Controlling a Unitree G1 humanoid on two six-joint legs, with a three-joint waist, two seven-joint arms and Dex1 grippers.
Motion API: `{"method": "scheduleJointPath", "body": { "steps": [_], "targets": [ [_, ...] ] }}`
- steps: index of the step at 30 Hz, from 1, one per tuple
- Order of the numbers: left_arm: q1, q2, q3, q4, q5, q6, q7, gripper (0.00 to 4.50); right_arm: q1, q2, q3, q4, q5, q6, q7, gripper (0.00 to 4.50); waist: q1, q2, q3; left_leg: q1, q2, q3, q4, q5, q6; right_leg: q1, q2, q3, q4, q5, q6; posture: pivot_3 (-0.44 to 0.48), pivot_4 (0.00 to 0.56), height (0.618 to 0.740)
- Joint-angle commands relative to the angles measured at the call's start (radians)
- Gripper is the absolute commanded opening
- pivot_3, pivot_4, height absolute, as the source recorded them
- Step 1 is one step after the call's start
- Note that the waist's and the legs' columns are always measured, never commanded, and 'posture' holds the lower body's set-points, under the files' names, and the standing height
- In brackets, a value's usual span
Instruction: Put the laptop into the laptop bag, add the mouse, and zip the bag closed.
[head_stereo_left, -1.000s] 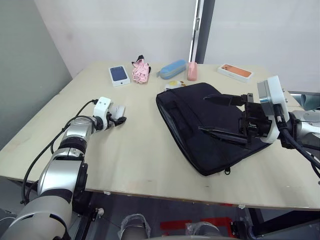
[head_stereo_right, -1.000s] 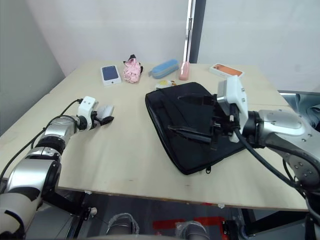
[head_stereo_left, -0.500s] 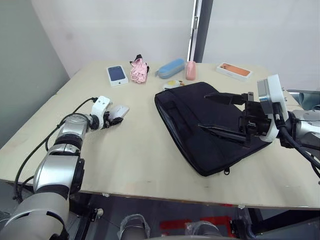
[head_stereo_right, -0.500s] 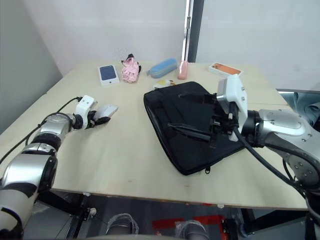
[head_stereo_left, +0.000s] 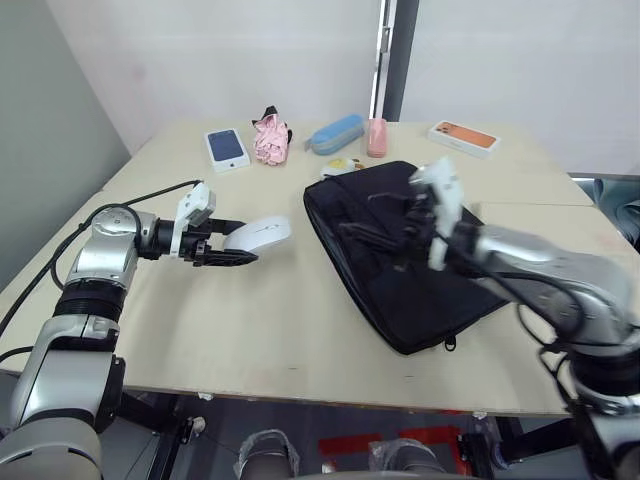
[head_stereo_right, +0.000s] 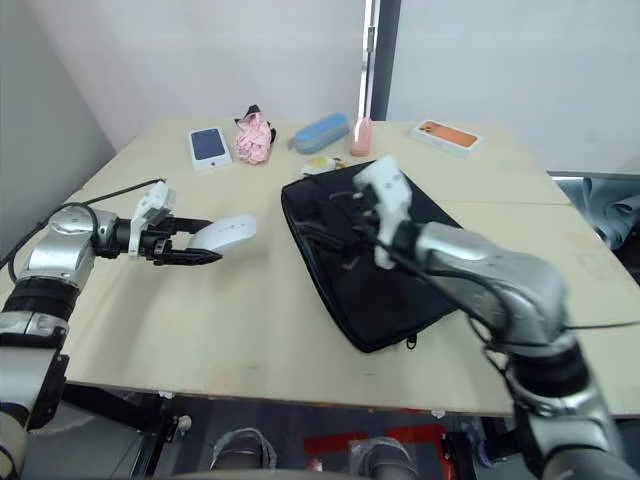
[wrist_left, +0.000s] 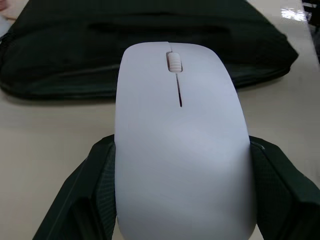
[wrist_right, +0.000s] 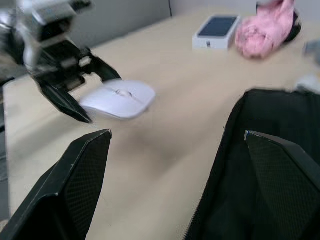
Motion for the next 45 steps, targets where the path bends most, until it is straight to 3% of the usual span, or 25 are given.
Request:
{"method": "scheduleJointPath", "body": {
  "steps": [1,21,22,27,34,41,45],
  "targets": [
    [0.056,0.019,-0.001,-0.103,-0.019,0.023,-0.003,2.85,-0.042,0.041,0.063,0.045,-0.126,-0.001,-0.047,4.50,0.001,0.000,0.000,0.000,0.000,0.000,-0.001,0.000,0.000,0.000,0.000,0.000,-0.001,0.000,0.000,0.000,0.150,0.740],
    [0.126,0.093,0.009,-0.243,-0.034,0.084,0.058,2.85,-0.142,0.142,0.321,0.331,-0.676,-0.068,0.015,4.50,-0.003,0.000,0.000,0.000,0.000,-0.001,-0.002,0.000,-0.002,-0.001,0.001,-0.001,0.000,0.001,0.002,0.000,0.150,0.740],
    [0.126,0.093,0.008,-0.244,-0.034,0.085,0.060,2.85,-0.147,0.144,0.330,0.344,-0.698,-0.074,0.022,3.95,-0.002,0.000,0.000,0.000,0.000,-0.001,-0.002,0.000,-0.002,-0.001,0.001,-0.001,0.000,0.001,0.002,0.000,0.150,0.740],
    [0.128,0.091,0.004,-0.251,-0.037,0.087,0.071,2.85,-0.142,0.123,0.405,0.368,-0.805,-0.110,0.080,2.38,-0.003,0.000,0.000,0.000,0.000,-0.001,-0.002,0.000,-0.002,0.000,0.001,-0.001,0.000,0.001,0.002,0.000,0.150,0.740],
    [0.134,0.088,0.003,-0.261,-0.044,0.090,0.079,2.85,-0.138,0.106,0.406,0.365,-0.895,-0.127,0.133,0.04,0.001,0.000,0.000,0.000,0.000,-0.001,0.000,0.000,-0.002,0.000,0.001,-0.001,0.002,0.004,0.006,0.000,0.150,0.740],
    [0.124,0.077,-0.015,-0.250,-0.033,0.090,0.081,2.85,-0.106,0.235,0.243,0.295,-0.800,-0.072,0.190,0.01,-0.006,0.000,0.000,0.001,0.000,-0.001,0.002,0.000,-0.002,0.000,0.001,0.000,0.005,0.000,0.001,0.000,0.150,0.740],
    [0.108,0.050,-0.049,-0.233,0.001,0.085,0.118,2.85,-0.130,0.354,0.034,0.199,-0.661,0.027,0.217,0.01,-0.014,0.000,0.000,0.000,0.001,-0.001,0.002,0.000,-0.002,-0.001,0.001,0.000,0.006,0.000,0.000,0.000,0.150,0.740]
  ]
}}
